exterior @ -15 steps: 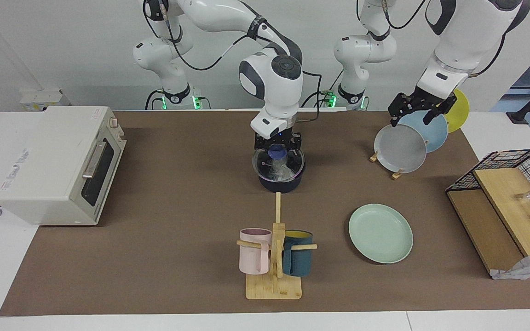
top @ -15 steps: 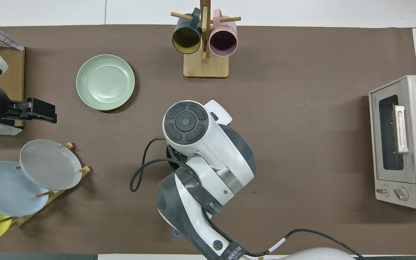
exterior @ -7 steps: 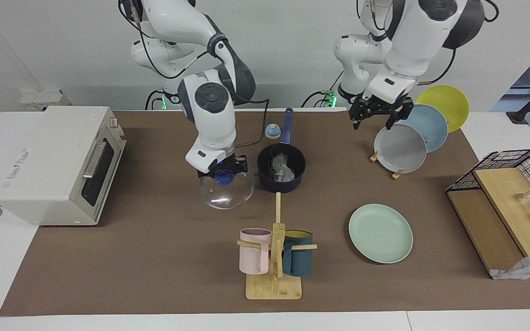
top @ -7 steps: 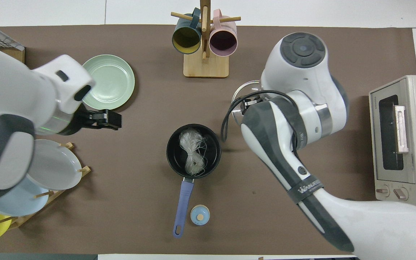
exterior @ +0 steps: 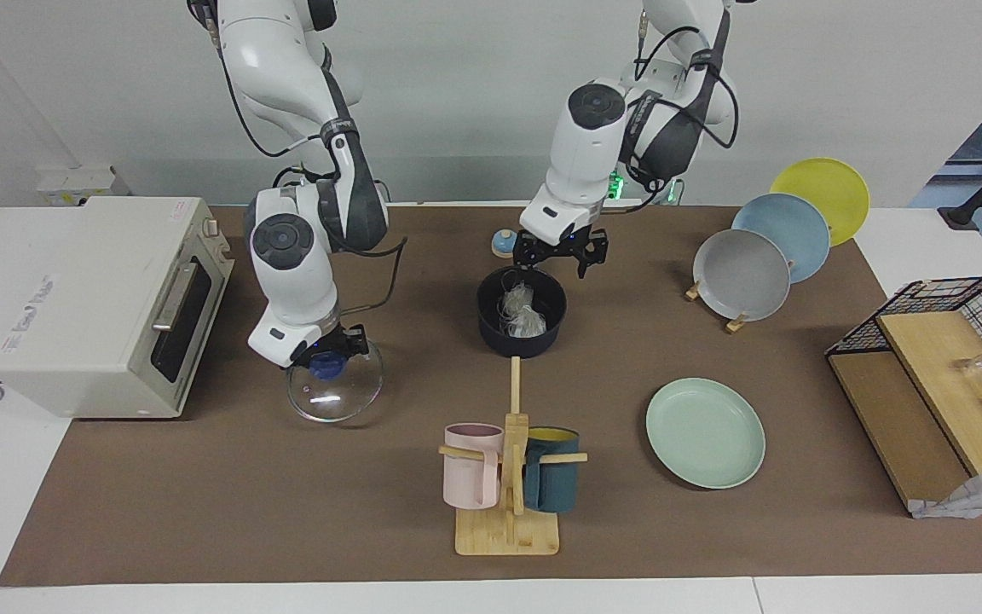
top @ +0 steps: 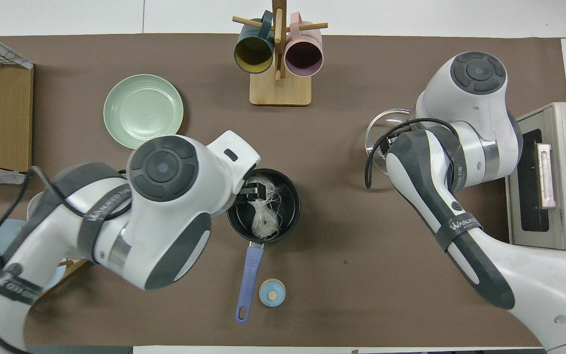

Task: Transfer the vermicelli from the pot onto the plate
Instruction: 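Grasp the vermicelli with the left gripper while the right gripper lowers the lid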

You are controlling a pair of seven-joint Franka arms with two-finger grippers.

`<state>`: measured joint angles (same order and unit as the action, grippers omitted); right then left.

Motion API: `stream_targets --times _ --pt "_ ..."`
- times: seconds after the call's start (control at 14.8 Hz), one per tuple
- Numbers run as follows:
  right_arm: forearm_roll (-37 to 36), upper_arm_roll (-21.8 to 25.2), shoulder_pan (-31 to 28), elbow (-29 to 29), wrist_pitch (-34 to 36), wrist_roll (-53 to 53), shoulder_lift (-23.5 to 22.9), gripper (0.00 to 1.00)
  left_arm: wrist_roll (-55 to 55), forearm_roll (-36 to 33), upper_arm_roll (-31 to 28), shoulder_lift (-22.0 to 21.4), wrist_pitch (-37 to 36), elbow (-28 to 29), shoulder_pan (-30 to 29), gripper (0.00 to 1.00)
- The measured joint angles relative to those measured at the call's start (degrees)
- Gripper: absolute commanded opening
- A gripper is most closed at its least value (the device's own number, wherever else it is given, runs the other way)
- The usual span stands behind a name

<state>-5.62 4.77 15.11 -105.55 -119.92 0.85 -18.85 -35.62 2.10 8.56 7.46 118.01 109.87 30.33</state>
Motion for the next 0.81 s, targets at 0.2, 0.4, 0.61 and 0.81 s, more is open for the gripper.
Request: stream_targets --times 0.2,0.4,0.61,0.81 --pt "-1.86 -0.31 0.2 -2.55 -2.88 0.0 0.01 0.57 -3.45 0.0 -0.1 4.27 5.46 1.36 1.39 1.0" --pt "-2.04 -0.29 0.01 -3.98 -5.35 0.0 0.01 0.87 -5.63 0.0 -0.13 6.68 8.11 2.21 2.55 1.0" --pt "-2.1 -0.25 -0.55 -4.95 -6.28 0.0 0.04 1.0 -5.91 0.0 -0.17 8.27 8.6 2.32 3.18 1.0" --pt "-2.11 -0.25 -0.57 -4.78 -6.23 0.0 0.86 1.0 -5.91 0.0 -0.18 9.38 8.85 2.33 3.25 0.8"
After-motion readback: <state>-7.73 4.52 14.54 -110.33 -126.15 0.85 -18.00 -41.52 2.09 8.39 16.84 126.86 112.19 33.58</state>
